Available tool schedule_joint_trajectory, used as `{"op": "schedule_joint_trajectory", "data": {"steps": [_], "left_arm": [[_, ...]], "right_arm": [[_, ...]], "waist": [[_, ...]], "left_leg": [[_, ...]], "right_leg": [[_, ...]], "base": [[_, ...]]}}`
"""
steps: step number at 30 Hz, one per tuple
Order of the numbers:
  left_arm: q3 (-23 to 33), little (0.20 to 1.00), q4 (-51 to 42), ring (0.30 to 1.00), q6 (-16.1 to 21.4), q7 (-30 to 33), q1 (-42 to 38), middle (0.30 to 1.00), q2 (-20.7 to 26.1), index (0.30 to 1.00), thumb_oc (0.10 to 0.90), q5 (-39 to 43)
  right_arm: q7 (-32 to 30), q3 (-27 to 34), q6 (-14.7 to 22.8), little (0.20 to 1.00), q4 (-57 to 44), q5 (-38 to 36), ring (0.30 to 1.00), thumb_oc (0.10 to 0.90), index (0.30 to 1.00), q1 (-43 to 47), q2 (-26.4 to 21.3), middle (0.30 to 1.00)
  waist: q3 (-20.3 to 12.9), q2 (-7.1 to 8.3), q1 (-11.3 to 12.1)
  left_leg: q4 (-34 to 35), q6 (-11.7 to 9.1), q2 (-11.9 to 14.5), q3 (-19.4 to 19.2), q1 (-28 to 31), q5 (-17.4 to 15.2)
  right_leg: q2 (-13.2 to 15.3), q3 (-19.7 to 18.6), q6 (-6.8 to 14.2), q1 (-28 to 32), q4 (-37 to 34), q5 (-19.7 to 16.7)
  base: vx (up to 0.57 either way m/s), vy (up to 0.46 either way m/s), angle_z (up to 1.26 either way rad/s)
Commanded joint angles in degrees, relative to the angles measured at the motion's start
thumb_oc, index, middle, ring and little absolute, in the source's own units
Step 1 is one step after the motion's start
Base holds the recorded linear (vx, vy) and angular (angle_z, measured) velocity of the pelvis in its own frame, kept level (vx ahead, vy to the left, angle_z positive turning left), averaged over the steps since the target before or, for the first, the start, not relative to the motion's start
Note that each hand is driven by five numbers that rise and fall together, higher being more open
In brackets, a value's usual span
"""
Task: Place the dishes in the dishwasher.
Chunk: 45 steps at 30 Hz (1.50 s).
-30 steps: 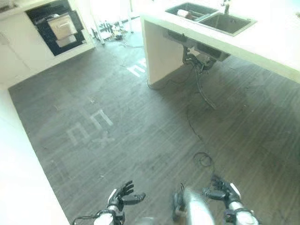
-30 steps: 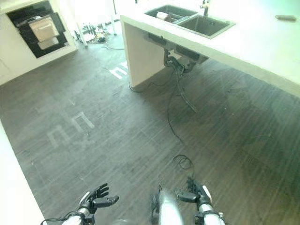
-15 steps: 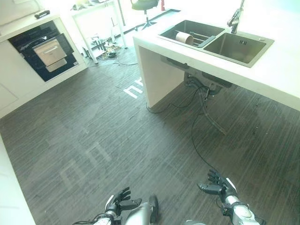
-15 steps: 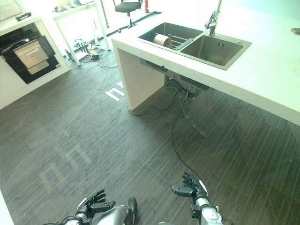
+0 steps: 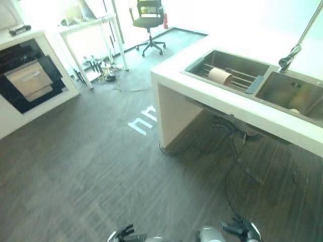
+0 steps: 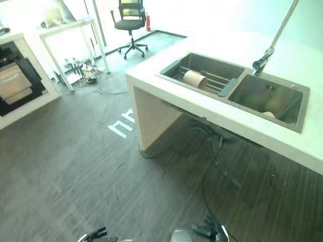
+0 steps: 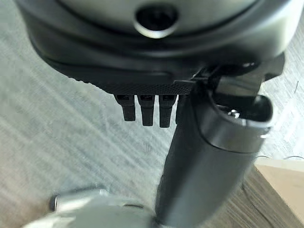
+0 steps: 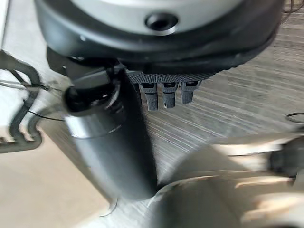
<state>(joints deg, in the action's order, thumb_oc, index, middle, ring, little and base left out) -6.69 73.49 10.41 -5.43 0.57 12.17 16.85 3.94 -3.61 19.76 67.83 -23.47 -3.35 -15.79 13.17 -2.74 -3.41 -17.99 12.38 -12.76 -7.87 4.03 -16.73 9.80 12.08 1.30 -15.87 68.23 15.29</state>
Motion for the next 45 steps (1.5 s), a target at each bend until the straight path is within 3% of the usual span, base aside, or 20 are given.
{"op": "schedule_joint_trajectory", "data": {"steps": [1,4,5,8,10,13,16,18,22,27,34,37,40,43,45], "left_arm": [[2.7,0.9,-3.8,0.9,1.2,0.7,-0.5,0.9,1.7,0.9,0.8,-0.6],[2.7,0.9,-3.6,0.9,1.2,0.9,-0.6,0.9,1.8,0.9,0.8,0.8],[3.1,0.9,-4.0,0.9,0.8,1.5,-0.6,0.9,1.8,0.9,0.8,1.6],[4.1,0.9,-4.6,0.9,1.3,2.5,0.4,0.9,0.9,0.9,0.8,2.9],[4.1,0.9,-5.8,0.9,0.4,3.9,0.8,0.9,0.0,0.9,0.8,2.4],[4.1,0.9,-6.3,0.9,-0.2,3.7,1.3,0.9,-0.1,0.9,0.8,3.4],[3.9,0.9,-5.4,0.9,0.5,3.0,1.5,0.9,-0.6,0.9,0.8,2.3],[4.1,0.9,-4.8,0.9,1.2,2.9,1.6,0.9,-0.6,0.9,0.8,2.9],[5.0,0.9,-4.0,0.9,1.3,2.1,2.3,0.9,-0.2,0.9,0.8,3.1],[5.2,0.9,-2.4,0.9,-0.8,1.4,2.2,0.9,-0.7,0.9,0.8,3.6],[4.1,0.9,-0.2,0.9,-0.8,1.7,1.3,0.9,-1.1,0.9,0.8,4.4],[3.8,0.9,-0.2,0.9,-0.4,1.6,1.5,0.9,-0.7,0.9,0.8,3.9],[4.2,0.9,0.3,0.9,-0.2,1.8,1.3,0.9,-0.1,0.9,0.8,5.6],[4.3,0.9,1.0,0.9,-0.5,2.2,1.1,0.9,-0.1,0.9,0.8,4.7],[4.8,0.9,1.3,0.9,-0.6,2.6,1.5,0.9,-0.2,0.9,0.8,7.4]], "right_arm": [[1.2,-1.5,3.6,0.9,-2.2,1.6,0.9,0.8,0.9,4.4,-3.7,0.9],[2.1,-1.8,3.2,0.9,-2.1,1.9,0.9,0.8,0.9,4.8,-4.5,0.9],[2.5,-1.5,2.9,0.9,-2.3,3.0,0.9,0.8,0.9,4.9,-4.5,0.9],[2.0,-2.0,2.0,0.9,-1.3,3.4,0.9,0.8,0.9,5.5,-4.4,0.9],[1.5,-2.7,0.7,0.9,-0.8,2.6,0.9,0.8,0.9,6.3,-4.6,0.9],[0.9,-2.8,0.7,0.9,-0.7,3.8,0.9,0.8,0.9,6.2,-4.8,0.9],[0.1,-2.4,0.4,0.9,-0.2,3.2,0.9,0.8,0.9,6.2,-4.8,0.9],[0.3,-2.1,0.4,0.9,-0.5,3.2,0.9,0.8,0.9,5.9,-5.1,0.9],[-0.9,-1.8,-1.2,0.9,-0.4,2.9,0.9,0.8,0.9,5.9,-4.6,0.9],[-1.6,0.1,-3.1,0.9,1.7,2.2,0.9,0.8,0.9,5.1,-3.7,0.9],[-0.9,4.3,-4.5,0.9,5.6,-1.4,0.9,0.8,0.9,3.8,-2.3,0.9],[-0.5,4.7,-4.8,0.9,5.4,-1.2,0.9,0.8,0.9,3.6,-2.2,0.9],[0.5,4.6,-5.1,0.9,5.0,-0.9,0.9,0.8,0.9,3.9,-1.8,0.9],[0.9,4.5,-4.9,0.9,5.4,-1.9,0.9,0.8,0.9,4.0,-1.5,0.9],[1.6,4.6,-6.4,0.9,5.9,-5.0,0.9,0.8,0.9,4.4,-1.2,0.9]], "waist": [[2.7,-1.47,1.3],[3.8,-2.41,0.7],[3.4,-2.27,0.4],[2.3,-1.42,0.7],[2.1,0.51,2.3],[2.5,1.35,2.8],[2.3,0.7,3.7],[2.6,-0.38,3.5],[2.1,-0.92,3.6],[1.7,-0.72,3.0],[2.0,-0.67,1.5],[2.4,-1.2,1.3],[3.2,-1.17,2.2],[3.1,-1.35,1.8],[2.6,-0.67,2.0]], "left_leg": [[0.8,-5.0,7.3,4.6,-3.8,-1.2],[0.8,-5.6,9.0,4.0,-1.1,-3.9],[0.8,-6.2,9.6,4.3,-0.7,-4.1],[0.8,-8.1,10.6,3.7,0.9,-3.0],[0.8,-9.6,9.8,4.5,1.9,1.8],[-7.9,-11.3,10.8,3.8,-2.7,5.8],[0.8,-11.2,8.8,7.1,-2.5,6.1],[0.8,-11.6,8.4,8.8,-5.3,4.6],[0.8,-10.4,6.5,11.8,-5.8,2.1],[0.8,-9.3,6.7,10.1,-5.6,0.8],[0.8,-7.9,8.3,6.5,-5.5,-0.9],[0.8,-7.5,9.4,4.6,-5.3,-1.5],[0.8,-6.8,10.3,2.5,-4.3,-2.3],[0.8,-7.4,11.3,3.2,-3.6,-2.4],[0.8,-8.6,12.5,2.3,-3.2,-2.5]], "right_leg": [[-3.2,4.2,3.3,8.0,-32.1,-6.6],[-0.8,3.5,5.0,2.6,-41.4,-12.8],[-2.3,2.4,4.5,4.2,-43.8,-9.9],[-5.7,1.4,2.2,8.9,-50.6,-7.0],[-6.1,-1.3,0.8,11.9,-51.0,-4.4],[-6.9,-2.4,-0.8,14.6,-51.0,-2.4],[-8.2,-3.3,-0.6,15.6,-51.0,-1.6],[-9.4,-3.3,-0.5,15.6,-51.0,-1.4],[-9.9,-4.6,-0.3,15.4,-51.0,-0.7],[-9.3,-4.1,0.2,15.1,-51.0,-0.9],[-9.4,-2.9,1.3,14.7,-51.0,-2.4],[-9.4,0.7,2.1,14.3,-49.6,-5.1],[-4.1,4.0,3.9,11.5,-43.5,-6.3],[-3.0,2.1,4.5,13.5,-49.5,-6.9],[-2.2,1.2,4.4,13.5,-51.0,-5.1]], "base": [[0.29,-0.223,-0.16],[0.23,-0.188,0.01],[0.29,-0.301,0.87],[0.35,-0.428,-0.33],[0.39,-0.478,-0.74],[0.21,-0.268,-0.33],[0.16,-0.073,-0.26],[0.06,0.031,-0.1],[0.06,0.112,-0.43],[0.03,0.158,-0.36],[-0.02,0.105,-0.3],[-0.02,0.038,-0.14],[-0.03,-0.135,-0.76],[0.03,-0.297,-0.42],[0.13,-0.418,-0.12]]}}
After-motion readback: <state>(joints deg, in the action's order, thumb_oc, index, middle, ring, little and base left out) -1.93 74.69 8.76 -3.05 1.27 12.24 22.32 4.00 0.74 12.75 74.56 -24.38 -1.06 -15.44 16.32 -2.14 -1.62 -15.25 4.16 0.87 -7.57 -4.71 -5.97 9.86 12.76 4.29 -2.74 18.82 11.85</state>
